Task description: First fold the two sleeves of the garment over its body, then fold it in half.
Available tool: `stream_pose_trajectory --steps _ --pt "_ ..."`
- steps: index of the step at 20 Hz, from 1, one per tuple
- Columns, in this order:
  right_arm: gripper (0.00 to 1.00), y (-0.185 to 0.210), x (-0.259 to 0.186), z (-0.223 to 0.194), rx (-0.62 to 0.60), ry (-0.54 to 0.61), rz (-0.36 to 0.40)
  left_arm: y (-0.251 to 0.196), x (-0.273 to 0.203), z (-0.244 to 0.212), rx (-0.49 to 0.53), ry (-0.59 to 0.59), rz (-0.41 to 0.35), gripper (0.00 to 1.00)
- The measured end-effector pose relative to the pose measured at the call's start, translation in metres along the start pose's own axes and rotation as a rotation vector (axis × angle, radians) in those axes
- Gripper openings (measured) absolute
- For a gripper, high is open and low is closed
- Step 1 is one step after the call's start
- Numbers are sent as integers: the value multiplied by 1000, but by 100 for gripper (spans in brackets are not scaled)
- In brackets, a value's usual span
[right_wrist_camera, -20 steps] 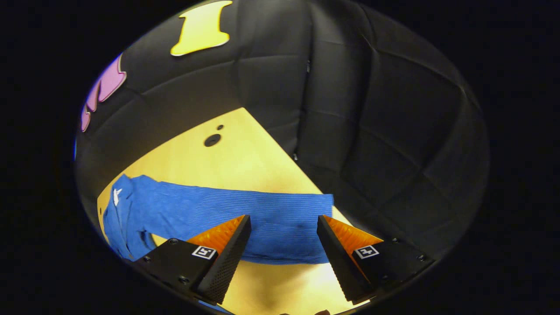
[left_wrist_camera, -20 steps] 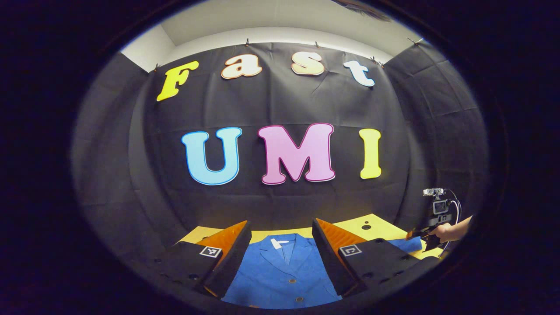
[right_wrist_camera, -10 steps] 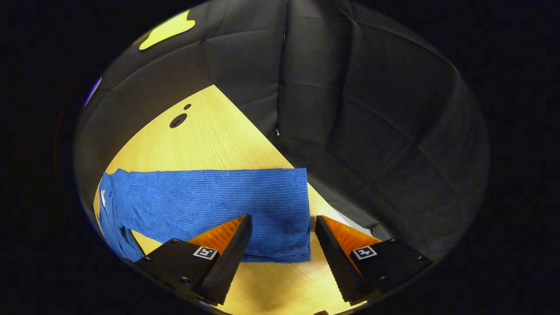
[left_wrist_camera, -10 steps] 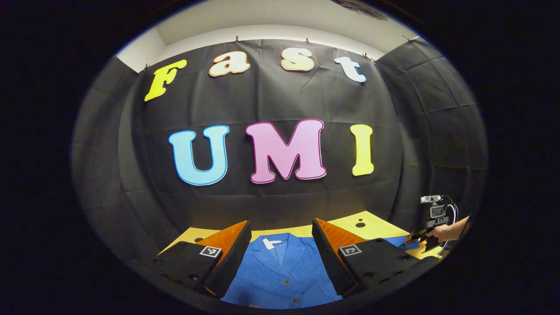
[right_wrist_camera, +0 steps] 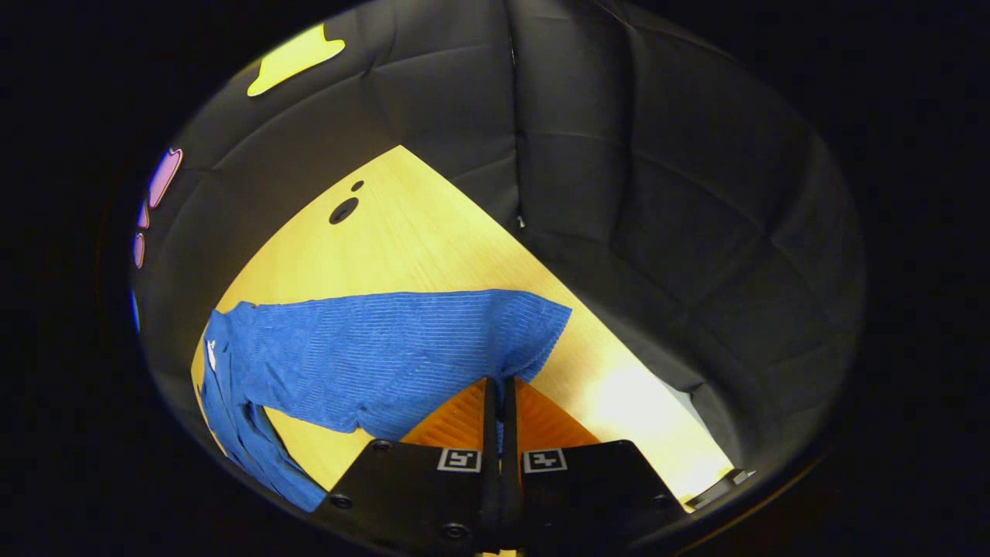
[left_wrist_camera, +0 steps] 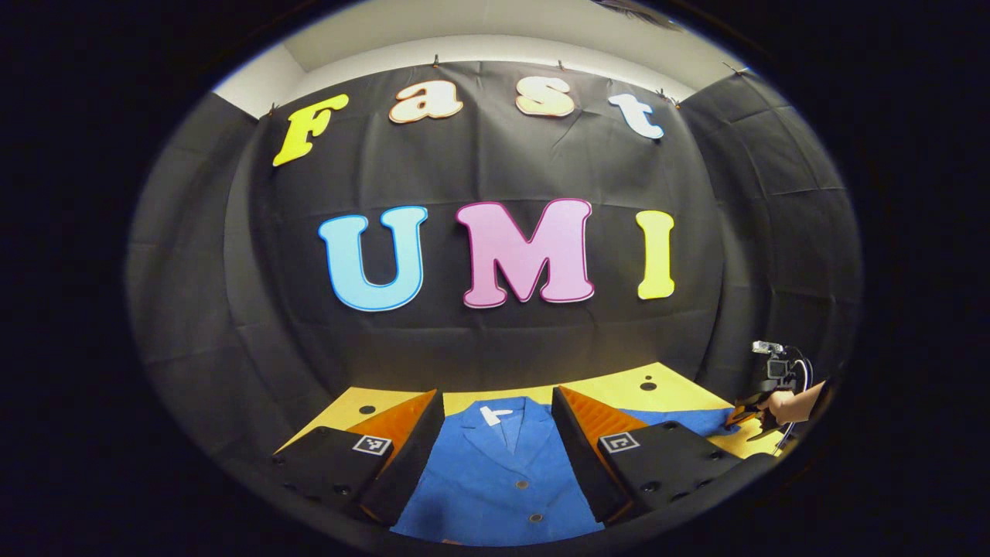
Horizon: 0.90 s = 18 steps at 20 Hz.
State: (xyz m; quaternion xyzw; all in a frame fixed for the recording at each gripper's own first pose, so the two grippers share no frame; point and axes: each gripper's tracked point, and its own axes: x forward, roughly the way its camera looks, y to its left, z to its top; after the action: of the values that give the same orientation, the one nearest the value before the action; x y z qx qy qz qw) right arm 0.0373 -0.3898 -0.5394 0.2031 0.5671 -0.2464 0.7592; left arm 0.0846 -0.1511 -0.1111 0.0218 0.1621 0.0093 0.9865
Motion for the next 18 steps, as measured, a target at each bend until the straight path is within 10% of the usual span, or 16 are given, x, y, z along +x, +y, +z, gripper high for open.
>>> stream_pose_trajectory --steps 9,18 --pt "5 167 -70 44 -228 -208 213 60 -23 -15 -37 35 83 80" --pt "5 422 -121 -77 -395 -96 557 150 -48 -30 -108 24 231 80"
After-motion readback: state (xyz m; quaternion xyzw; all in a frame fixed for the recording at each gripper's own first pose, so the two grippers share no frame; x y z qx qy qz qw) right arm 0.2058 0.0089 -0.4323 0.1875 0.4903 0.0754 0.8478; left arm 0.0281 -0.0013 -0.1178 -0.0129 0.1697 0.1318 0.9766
